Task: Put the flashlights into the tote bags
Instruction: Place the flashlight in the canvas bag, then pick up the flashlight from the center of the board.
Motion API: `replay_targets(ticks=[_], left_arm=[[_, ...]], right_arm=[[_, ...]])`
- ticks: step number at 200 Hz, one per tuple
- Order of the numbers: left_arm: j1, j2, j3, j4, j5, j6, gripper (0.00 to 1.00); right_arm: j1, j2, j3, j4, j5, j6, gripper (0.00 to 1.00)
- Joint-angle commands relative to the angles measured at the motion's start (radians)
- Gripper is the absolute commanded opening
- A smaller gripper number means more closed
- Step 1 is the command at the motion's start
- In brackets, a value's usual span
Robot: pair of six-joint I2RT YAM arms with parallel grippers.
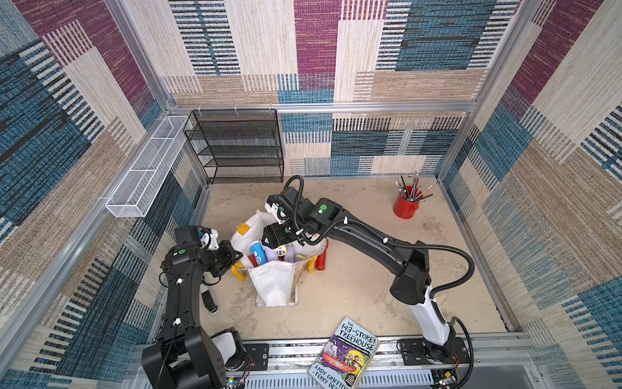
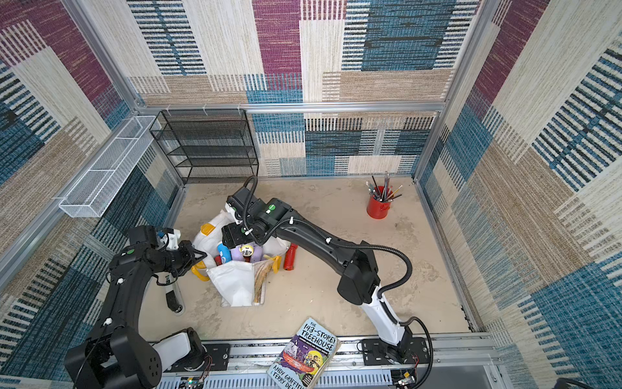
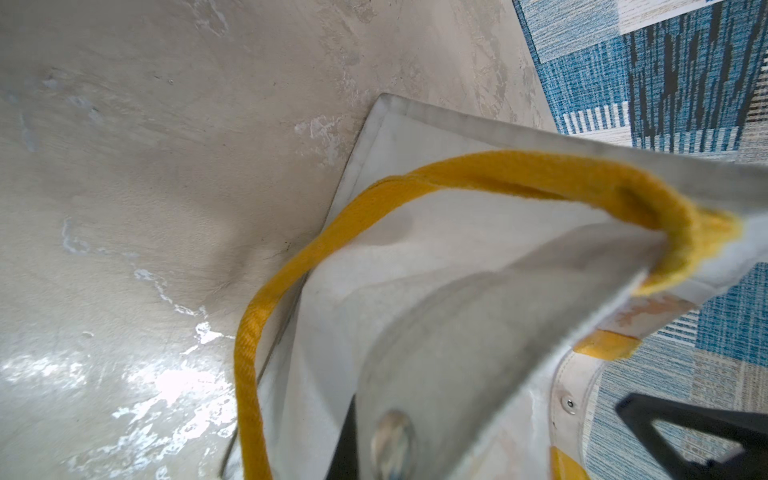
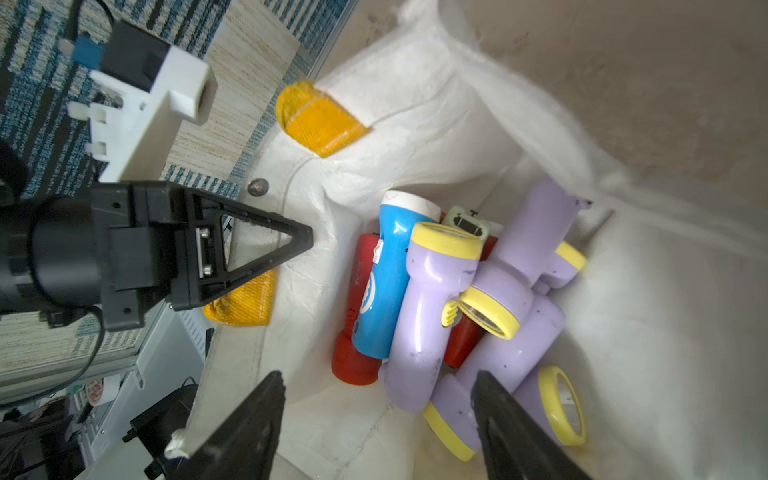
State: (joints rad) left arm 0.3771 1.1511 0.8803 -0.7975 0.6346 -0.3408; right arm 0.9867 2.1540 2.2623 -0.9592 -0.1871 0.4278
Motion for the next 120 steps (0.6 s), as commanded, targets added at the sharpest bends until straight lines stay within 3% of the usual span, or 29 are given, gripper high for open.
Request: replay_targets(ticks=[1, 84, 120], left_arm=[[0.0, 0.001, 0.005, -0.007, 0.006, 0.003, 0.0], [0.002, 0.002, 0.005, -0.007, -0.002, 0.002, 0.0], [0.002, 0.005, 0.005, -0.008, -0.007, 0.0, 0.0]], right_arm=[[-0.002, -0.048, -0.017, 0.001, 0.13, -0.017, 0.73], [-0.088, -0.362, -0.414, 0.144, 0.212, 0.061, 0.74], [-0.196, -0.577, -0.711, 0.282, 0.137, 0.167, 0.76]])
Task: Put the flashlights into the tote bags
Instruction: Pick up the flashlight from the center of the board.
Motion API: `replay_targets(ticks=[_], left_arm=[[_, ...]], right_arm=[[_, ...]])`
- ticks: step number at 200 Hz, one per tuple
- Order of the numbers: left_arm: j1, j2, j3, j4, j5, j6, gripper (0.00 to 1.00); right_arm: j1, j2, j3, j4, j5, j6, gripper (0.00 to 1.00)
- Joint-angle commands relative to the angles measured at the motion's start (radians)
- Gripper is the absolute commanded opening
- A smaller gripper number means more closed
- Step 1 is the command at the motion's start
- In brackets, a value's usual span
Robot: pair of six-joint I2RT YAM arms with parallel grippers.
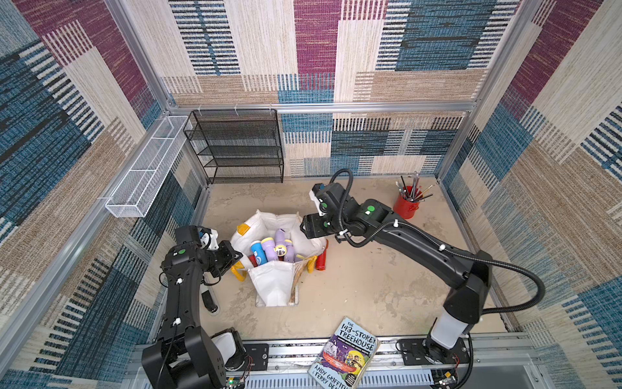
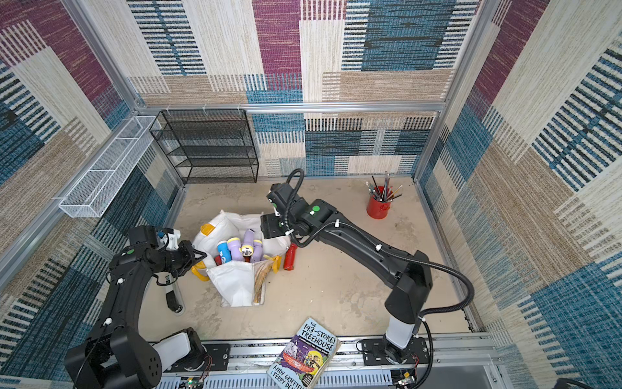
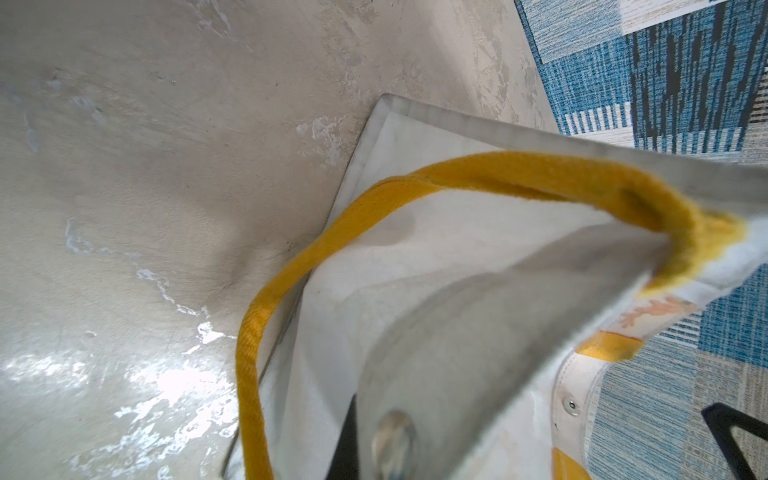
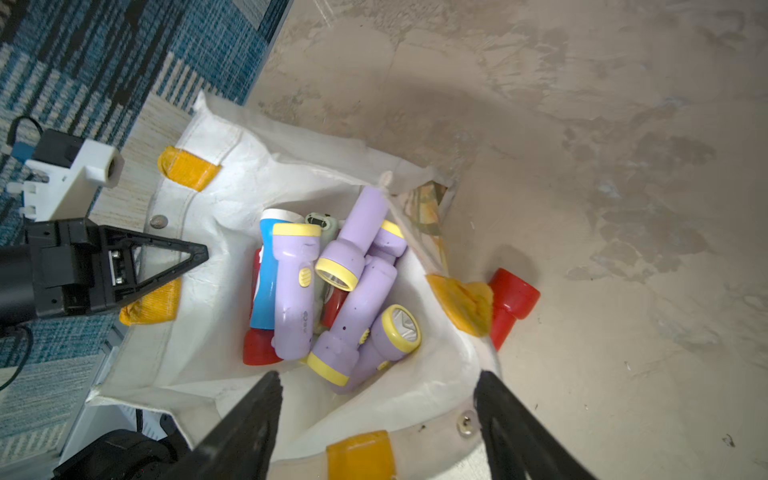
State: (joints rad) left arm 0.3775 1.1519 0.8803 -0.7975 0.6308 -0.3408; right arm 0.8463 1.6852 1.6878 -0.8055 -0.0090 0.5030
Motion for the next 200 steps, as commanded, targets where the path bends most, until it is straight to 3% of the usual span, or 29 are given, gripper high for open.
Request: replay_targets(ticks=[1, 33, 68, 159, 200], left_arm=[[0.001, 0.004, 0.005, -0.008, -0.003, 0.0, 0.0], [0.0, 0.009, 0.005, -0.007, -0.001, -0.001, 0.0], [0.001, 0.007, 0.004, -0.007, -0.002, -0.003, 0.0], [0.001, 0.006, 0.003, -0.005, -0.001, -0.004, 0.0], [0.0, 0.006, 0.0, -0.005, -0.002, -0.006, 0.0]], right_arm=[[-0.06, -0.114, -0.146, 0.135, -0.044, 0.096, 0.77], [-0.16, -0.267, -0.356, 0.235, -0.118, 0.18, 0.78], [-0.195, -0.322, -0.418, 0.23, -0.111, 0.198, 0.78], [-0.216, -0.348, -0.527, 0.237, -0.111, 0.228, 0.76], [-0.217, -0.287, -0.571, 0.223, -0.057, 0.215, 0.72]])
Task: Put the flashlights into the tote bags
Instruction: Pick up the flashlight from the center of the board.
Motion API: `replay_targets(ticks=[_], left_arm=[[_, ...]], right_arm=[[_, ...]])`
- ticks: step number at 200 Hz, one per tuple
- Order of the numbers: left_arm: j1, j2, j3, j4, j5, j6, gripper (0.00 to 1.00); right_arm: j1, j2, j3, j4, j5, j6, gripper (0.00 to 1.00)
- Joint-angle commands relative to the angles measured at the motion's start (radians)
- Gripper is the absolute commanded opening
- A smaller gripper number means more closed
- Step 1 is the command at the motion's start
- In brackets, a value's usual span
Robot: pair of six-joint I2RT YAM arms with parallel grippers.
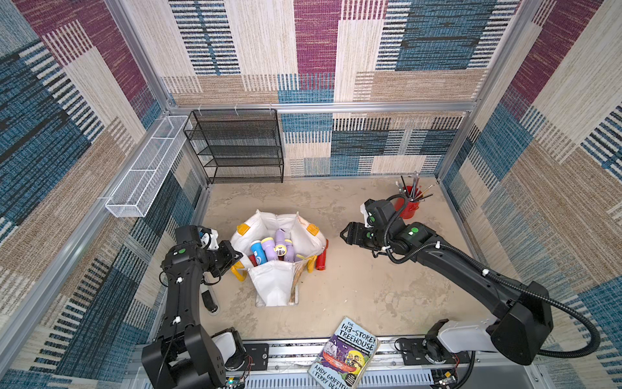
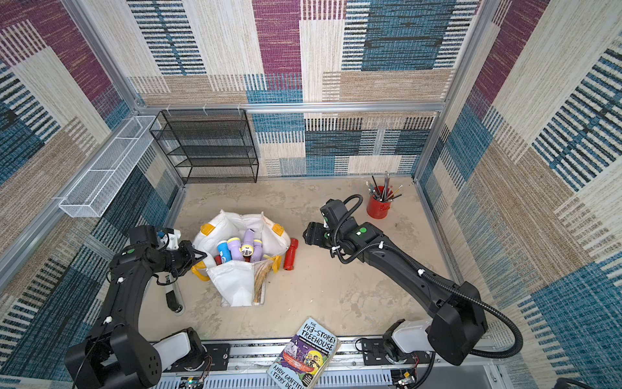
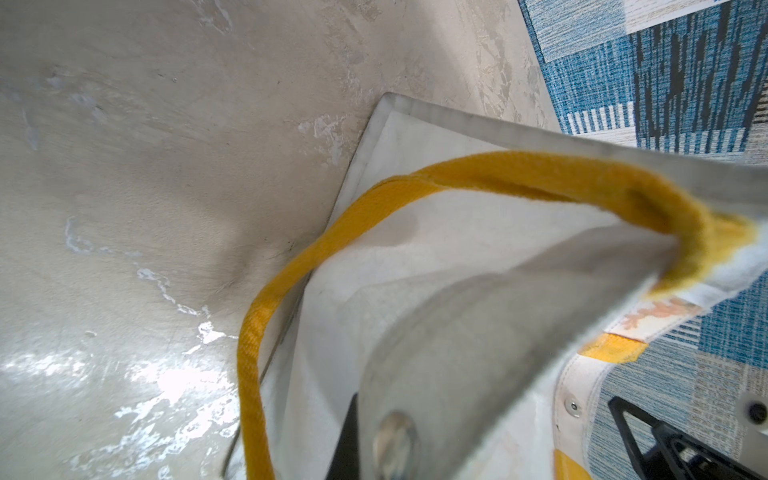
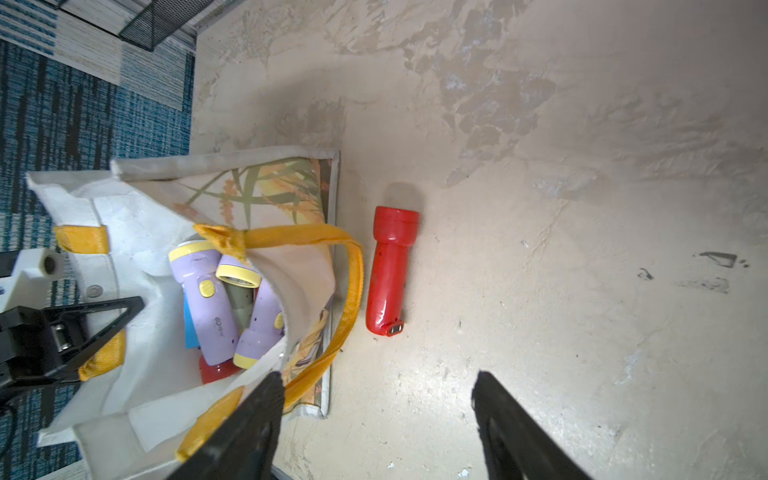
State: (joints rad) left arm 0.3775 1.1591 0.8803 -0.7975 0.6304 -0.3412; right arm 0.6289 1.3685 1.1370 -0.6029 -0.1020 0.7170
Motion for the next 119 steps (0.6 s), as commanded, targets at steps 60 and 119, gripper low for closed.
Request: replay_targets(ticks=[60, 119], left_arm=[[0.005, -0.004, -0.002, 0.002, -0.017, -0.023, 0.0], [0.018, 0.006, -0.019, 0.03, 0.054, -0.042, 0.0]], right_arm=[[0.0, 0.144, -0.072, 0.122, -0.084, 0.003, 0.65], [0.016, 0.261, -0.064, 0.179, -0.152, 0.034, 0.65]])
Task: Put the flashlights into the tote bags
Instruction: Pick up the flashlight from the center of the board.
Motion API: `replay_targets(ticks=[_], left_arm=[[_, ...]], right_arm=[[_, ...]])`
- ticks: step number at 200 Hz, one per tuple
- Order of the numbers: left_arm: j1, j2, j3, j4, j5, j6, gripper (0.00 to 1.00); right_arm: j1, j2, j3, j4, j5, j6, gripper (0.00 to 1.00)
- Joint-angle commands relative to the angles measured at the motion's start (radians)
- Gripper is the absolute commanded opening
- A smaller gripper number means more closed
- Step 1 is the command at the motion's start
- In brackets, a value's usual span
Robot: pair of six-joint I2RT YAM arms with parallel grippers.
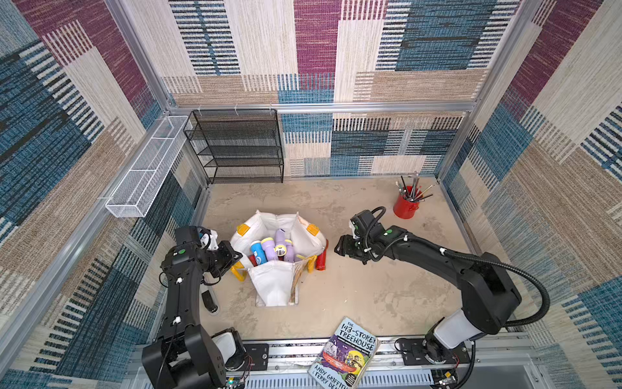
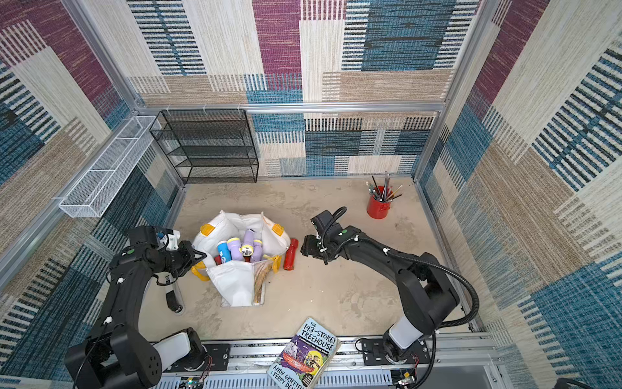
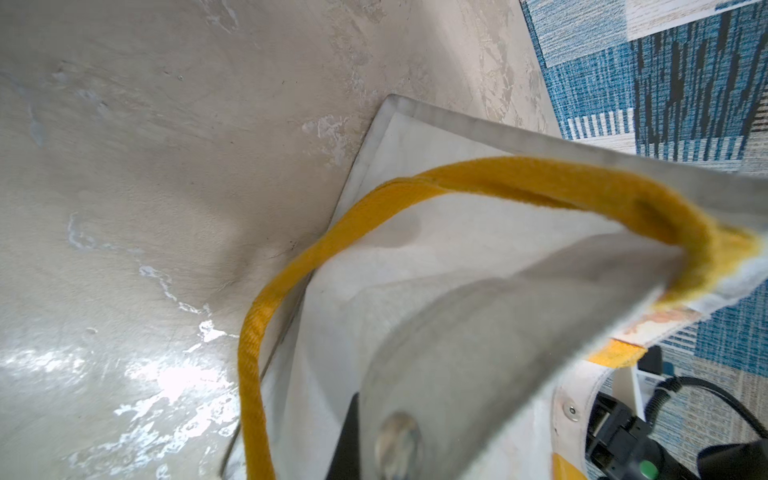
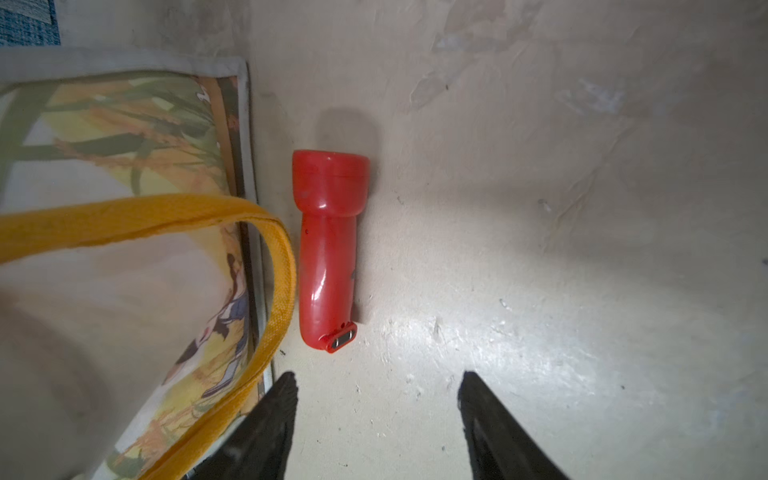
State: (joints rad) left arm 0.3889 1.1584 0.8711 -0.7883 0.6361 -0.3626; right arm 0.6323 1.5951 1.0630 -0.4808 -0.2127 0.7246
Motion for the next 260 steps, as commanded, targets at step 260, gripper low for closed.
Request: replay_targets(ticks=[260], left_arm=[[0.027, 0.001, -0.012, 0.016, 0.059, -0.012, 0.0]], right_arm=[[0.173, 0.401, 0.288, -0.135, 0.18, 0.047, 0.62]])
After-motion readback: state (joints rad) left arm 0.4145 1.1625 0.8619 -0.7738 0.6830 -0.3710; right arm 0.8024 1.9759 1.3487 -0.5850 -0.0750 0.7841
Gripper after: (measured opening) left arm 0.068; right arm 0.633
